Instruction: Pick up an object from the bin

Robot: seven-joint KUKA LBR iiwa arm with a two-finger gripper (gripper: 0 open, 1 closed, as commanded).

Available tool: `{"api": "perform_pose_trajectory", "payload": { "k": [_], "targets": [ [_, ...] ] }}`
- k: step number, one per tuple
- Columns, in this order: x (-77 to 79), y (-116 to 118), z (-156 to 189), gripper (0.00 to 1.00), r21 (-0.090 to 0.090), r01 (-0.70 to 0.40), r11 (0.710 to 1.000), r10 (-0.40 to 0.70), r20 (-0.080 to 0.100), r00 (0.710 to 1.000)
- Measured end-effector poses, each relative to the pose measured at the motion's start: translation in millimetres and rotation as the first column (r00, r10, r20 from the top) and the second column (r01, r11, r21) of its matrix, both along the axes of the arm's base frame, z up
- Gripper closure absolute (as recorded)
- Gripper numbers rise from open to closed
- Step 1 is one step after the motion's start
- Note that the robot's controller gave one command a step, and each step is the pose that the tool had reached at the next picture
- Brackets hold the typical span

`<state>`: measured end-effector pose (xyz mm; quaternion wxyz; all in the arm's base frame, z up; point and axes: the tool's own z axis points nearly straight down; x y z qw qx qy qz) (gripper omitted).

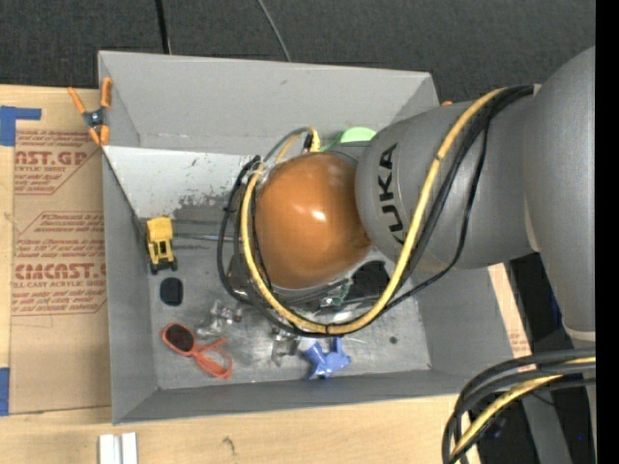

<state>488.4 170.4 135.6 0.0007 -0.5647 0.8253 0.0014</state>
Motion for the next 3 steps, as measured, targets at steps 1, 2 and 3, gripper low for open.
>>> {"api": "perform_pose_trajectory", "payload": {
  "k": [1,2,3],
  "targets": [
    [1.2,3.9,-0.3,0.00,0.000,0.069,0.998,-0.069,0.000,0.998],
    [26.9,62.7,-56.8,1.00,0.005,-0.146,0.989,0.145,0.023,0.989],
    [26.9,62.7,-56.8,1.00,0.005,-0.145,0.989,0.145,0.023,0.989]
  ]
}}
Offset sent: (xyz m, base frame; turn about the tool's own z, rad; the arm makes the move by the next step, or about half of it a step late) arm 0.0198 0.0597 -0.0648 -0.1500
